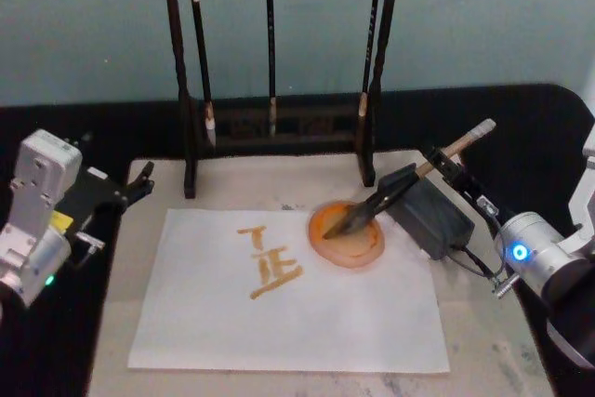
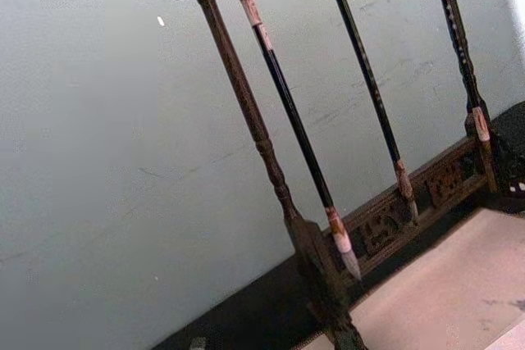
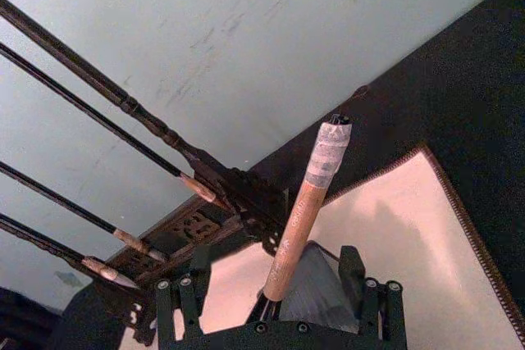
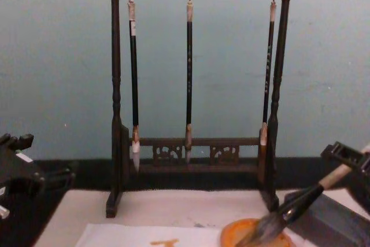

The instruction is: Pick up the brush from the inkstone, write on the paper, then place the brush back to its original position.

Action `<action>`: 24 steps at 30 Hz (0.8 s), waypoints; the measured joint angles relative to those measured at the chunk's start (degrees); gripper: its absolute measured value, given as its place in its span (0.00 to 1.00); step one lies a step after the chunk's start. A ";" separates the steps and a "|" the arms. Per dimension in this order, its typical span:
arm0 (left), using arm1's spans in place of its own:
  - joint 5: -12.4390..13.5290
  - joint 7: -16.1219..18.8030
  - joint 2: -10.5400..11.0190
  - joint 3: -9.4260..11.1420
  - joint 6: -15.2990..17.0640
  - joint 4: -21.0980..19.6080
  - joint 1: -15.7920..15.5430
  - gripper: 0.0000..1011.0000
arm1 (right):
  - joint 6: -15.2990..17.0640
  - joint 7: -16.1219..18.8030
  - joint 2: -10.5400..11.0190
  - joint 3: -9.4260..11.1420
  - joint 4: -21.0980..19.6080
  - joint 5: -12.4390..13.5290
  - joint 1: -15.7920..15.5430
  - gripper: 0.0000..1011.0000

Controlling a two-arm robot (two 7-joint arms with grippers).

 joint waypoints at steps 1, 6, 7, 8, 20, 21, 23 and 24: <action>0.00 0.00 0.00 0.00 0.00 0.00 0.00 1.00 | 0.01 0.01 -0.01 0.01 0.01 0.01 -0.01 0.99; 0.00 0.00 0.00 0.00 0.00 0.00 0.00 1.00 | 0.01 0.03 -0.04 0.01 0.03 0.00 -0.03 0.99; 0.00 0.00 0.00 0.00 0.00 0.00 0.00 1.00 | -0.01 0.01 -0.06 0.00 0.03 0.00 -0.05 0.99; 0.00 0.00 0.00 0.00 0.00 0.00 0.00 1.00 | -0.04 -0.05 -0.09 -0.01 0.02 -0.01 -0.08 0.99; 0.00 0.00 0.00 0.00 0.00 0.00 0.00 1.00 | 0.11 -0.96 -1.00 0.12 1.38 0.93 1.36 0.99; 0.00 0.00 0.00 0.00 0.00 0.00 0.00 1.00 | 0.13 -0.96 -1.04 0.14 1.59 1.03 1.52 0.99; 0.00 0.00 0.00 0.00 0.00 0.00 0.00 1.00 | 0.18 -0.97 -1.16 0.17 2.10 1.30 1.98 0.99; 0.00 0.00 0.00 0.00 0.00 0.00 0.00 1.00 | 0.21 -0.98 -1.19 0.18 2.24 1.40 2.11 0.99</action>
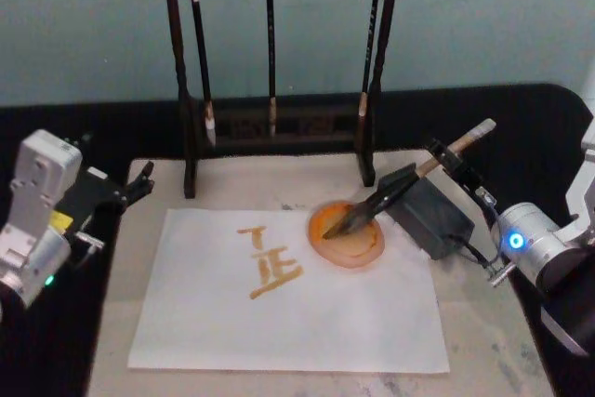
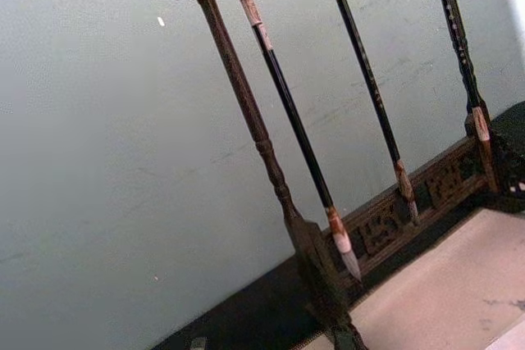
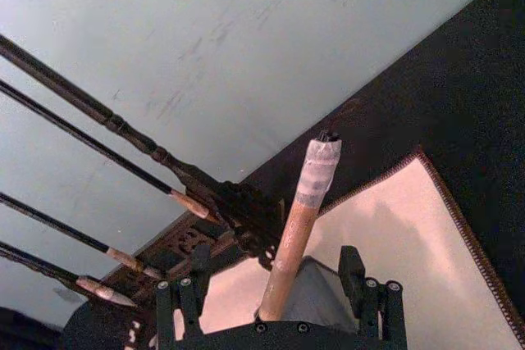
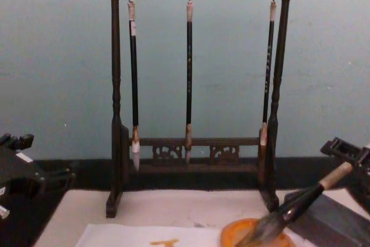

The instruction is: Pick up the brush from the inkstone, write on the paper, then place the brush back to its original position.

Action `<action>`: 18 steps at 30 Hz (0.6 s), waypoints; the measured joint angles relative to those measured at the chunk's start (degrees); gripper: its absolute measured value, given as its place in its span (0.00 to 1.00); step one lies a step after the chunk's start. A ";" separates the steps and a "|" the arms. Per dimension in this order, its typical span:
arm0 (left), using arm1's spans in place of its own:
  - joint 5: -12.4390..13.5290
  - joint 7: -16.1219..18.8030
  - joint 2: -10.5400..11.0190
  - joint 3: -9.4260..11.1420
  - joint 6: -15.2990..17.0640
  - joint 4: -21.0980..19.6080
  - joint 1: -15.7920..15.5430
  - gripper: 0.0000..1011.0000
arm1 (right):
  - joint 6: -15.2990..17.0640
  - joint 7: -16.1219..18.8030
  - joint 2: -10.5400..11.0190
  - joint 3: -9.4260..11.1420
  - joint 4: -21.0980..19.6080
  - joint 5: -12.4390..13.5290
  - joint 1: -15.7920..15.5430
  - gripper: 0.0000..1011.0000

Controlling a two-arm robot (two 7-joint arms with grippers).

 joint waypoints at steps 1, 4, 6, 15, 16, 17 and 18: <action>0.00 0.00 0.00 -0.01 0.00 0.01 0.00 1.00 | 0.05 -0.05 -0.04 0.02 0.26 0.20 0.24 0.99; 0.00 0.00 0.00 0.00 0.00 0.00 0.00 1.00 | 0.11 -0.12 -0.08 0.05 0.54 0.49 0.48 0.99; 0.00 0.00 0.00 0.00 0.00 0.00 0.00 1.00 | 0.22 -0.15 -0.06 0.06 0.64 0.85 0.60 0.99; 0.00 0.00 0.00 0.00 0.00 0.00 0.00 1.00 | 0.54 -0.10 0.19 -0.14 0.47 2.01 0.70 0.99; 0.00 0.00 0.00 0.00 0.00 0.00 0.00 1.00 | 0.54 -0.10 0.19 -0.14 0.46 2.00 0.70 0.99; 0.00 0.00 0.00 0.00 0.00 0.00 0.00 1.00 | 0.54 -0.10 0.19 -0.14 0.45 2.00 0.70 0.99; 0.00 0.00 0.00 0.00 0.00 0.00 0.00 1.00 | 0.54 -0.11 0.19 -0.14 0.45 2.00 0.70 0.99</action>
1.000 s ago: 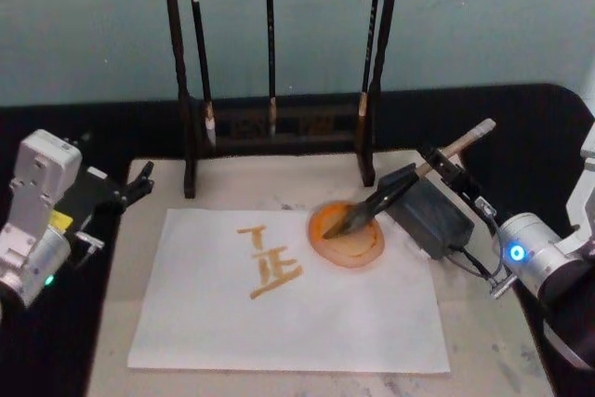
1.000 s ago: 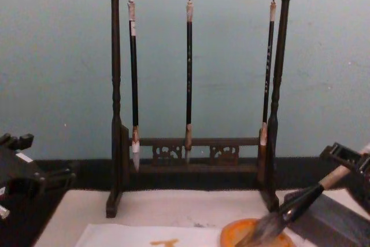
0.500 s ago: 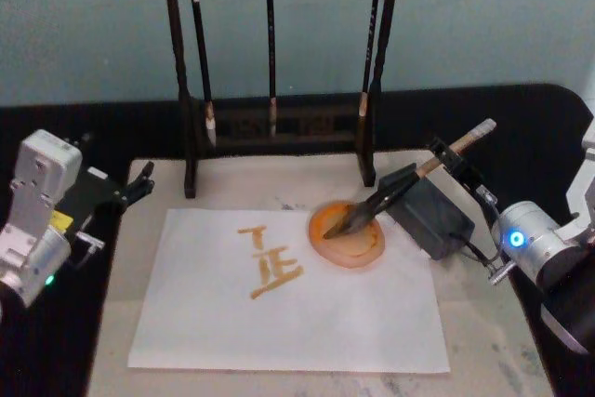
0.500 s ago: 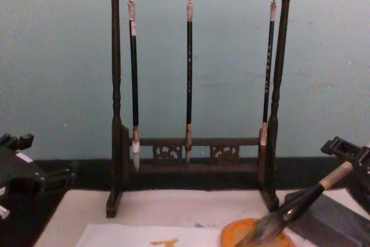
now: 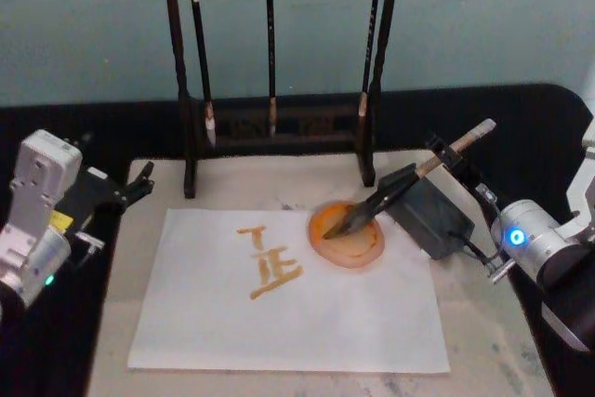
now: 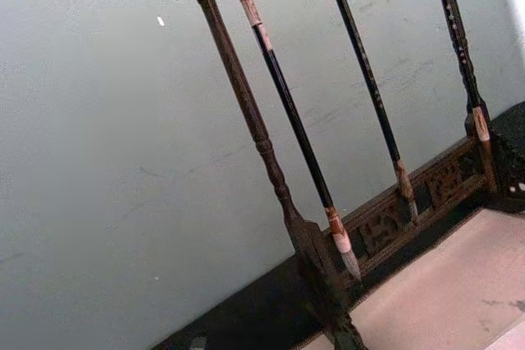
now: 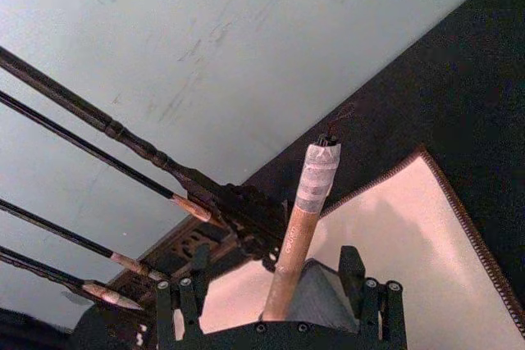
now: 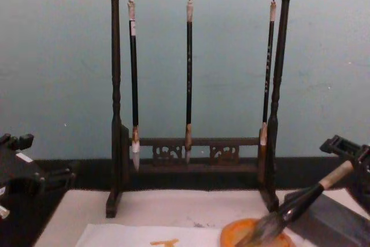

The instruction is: Pick up the brush from the inkstone, write on the paper, then place the brush back to its original position.

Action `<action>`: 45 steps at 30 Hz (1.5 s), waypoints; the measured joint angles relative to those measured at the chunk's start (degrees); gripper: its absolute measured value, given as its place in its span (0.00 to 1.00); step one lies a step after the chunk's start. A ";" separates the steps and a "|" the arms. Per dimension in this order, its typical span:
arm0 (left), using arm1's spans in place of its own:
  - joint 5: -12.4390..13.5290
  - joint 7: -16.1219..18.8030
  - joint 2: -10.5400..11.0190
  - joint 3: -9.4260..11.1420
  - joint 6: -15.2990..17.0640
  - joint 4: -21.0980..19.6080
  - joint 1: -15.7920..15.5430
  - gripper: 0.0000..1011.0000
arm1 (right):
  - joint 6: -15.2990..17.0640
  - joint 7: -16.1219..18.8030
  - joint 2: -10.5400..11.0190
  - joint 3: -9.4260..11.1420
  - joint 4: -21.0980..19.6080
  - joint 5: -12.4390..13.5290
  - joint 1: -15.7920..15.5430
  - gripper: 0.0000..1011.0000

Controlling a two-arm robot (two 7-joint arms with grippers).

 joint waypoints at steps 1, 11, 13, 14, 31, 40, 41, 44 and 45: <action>0.00 0.00 0.00 0.00 0.00 0.00 0.00 1.00 | 0.00 0.00 -0.01 0.00 -0.01 0.00 0.00 0.99; 0.00 0.00 0.00 0.00 0.00 0.00 0.00 1.00 | -0.01 -0.02 -0.05 0.04 -0.01 -0.08 -0.01 0.91; 0.00 0.00 0.00 0.00 0.00 0.00 0.00 1.00 | -0.02 -0.02 -0.06 0.05 -0.01 -0.09 -0.02 0.88; 0.00 0.00 0.00 0.00 0.00 0.00 0.00 1.00 | -0.02 -0.02 -0.06 0.06 -0.01 -0.10 -0.02 0.83; 0.00 0.00 0.00 0.00 0.00 0.00 0.00 1.00 | -0.07 -0.02 -0.06 0.08 -0.01 -0.19 -0.02 0.28; 0.00 0.00 0.00 0.00 0.00 0.00 0.00 1.00 | -0.08 -0.01 -0.06 0.07 0.00 -0.20 -0.02 0.17; 0.00 0.00 0.00 0.00 0.00 0.00 0.00 1.00 | -0.08 -0.01 -0.06 0.07 0.00 -0.20 -0.02 0.17; 0.00 0.00 0.00 0.00 0.00 0.00 0.00 1.00 | -0.08 -0.01 -0.06 0.07 0.00 -0.20 -0.02 0.17; 0.01 0.00 0.00 0.00 0.00 0.00 0.00 1.00 | -0.08 -0.01 -0.06 0.07 0.00 -0.20 -0.02 0.17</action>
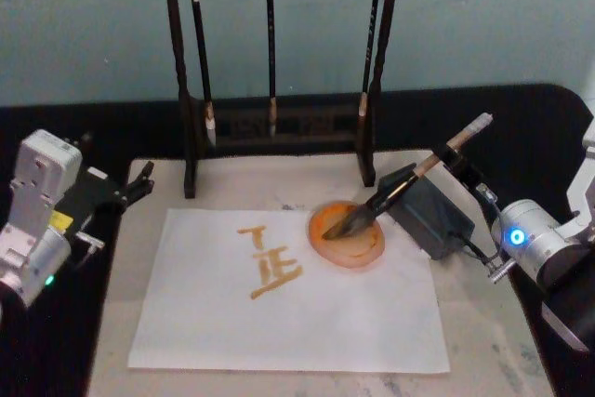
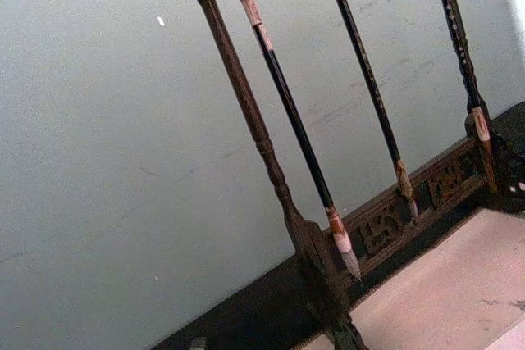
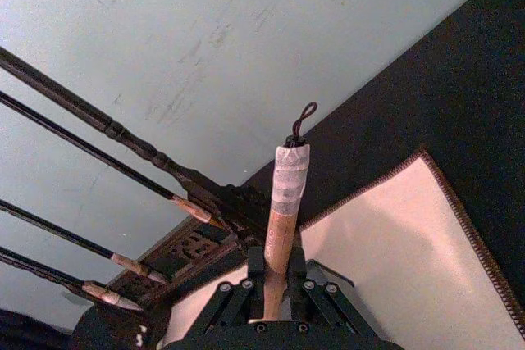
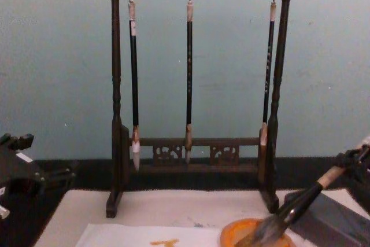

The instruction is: Pick up the brush from the inkstone, write on the paper, then place the brush back to its original position.

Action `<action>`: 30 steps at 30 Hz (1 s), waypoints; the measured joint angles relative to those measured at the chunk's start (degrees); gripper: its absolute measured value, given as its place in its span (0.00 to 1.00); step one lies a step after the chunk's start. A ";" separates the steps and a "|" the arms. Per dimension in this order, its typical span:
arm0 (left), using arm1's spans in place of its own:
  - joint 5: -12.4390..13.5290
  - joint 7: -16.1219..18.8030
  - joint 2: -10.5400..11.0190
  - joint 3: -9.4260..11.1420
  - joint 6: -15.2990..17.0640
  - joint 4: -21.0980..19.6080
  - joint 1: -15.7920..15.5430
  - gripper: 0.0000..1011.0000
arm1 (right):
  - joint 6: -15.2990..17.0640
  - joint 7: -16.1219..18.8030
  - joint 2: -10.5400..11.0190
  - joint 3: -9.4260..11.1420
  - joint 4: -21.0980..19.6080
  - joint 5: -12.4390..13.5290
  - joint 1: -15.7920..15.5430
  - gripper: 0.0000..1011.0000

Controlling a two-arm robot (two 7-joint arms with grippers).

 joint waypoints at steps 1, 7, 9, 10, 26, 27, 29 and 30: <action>0.00 0.00 0.00 0.00 0.00 0.00 0.00 1.00 | 0.00 0.00 0.00 0.00 0.00 0.00 0.00 0.17; 0.00 0.00 0.00 0.00 0.00 0.00 0.00 1.00 | 0.01 0.00 0.00 0.00 0.00 0.00 0.00 0.17; 0.00 0.00 0.00 0.00 0.00 0.00 0.00 1.00 | 0.01 0.00 0.00 0.00 0.00 0.00 0.00 0.17; 0.00 0.00 0.00 0.00 0.00 0.00 0.00 1.00 | 0.01 0.00 0.00 0.00 0.00 0.00 0.00 0.17; 0.00 0.00 0.00 0.00 0.00 0.00 0.00 1.00 | -1.24 1.09 0.76 -0.84 -1.46 -0.81 0.07 0.17; 0.00 0.00 0.00 0.00 0.00 0.00 0.00 1.00 | -1.52 1.33 0.92 -0.98 -1.89 -1.12 0.08 0.17; -0.01 0.00 0.00 0.00 0.00 0.00 0.00 1.00 | -1.82 1.54 1.06 -1.09 -2.30 -1.51 0.09 0.17; 0.00 0.00 0.00 0.00 0.00 0.00 0.00 1.00 | -2.11 1.78 1.24 -1.21 -2.78 -1.98 0.09 0.17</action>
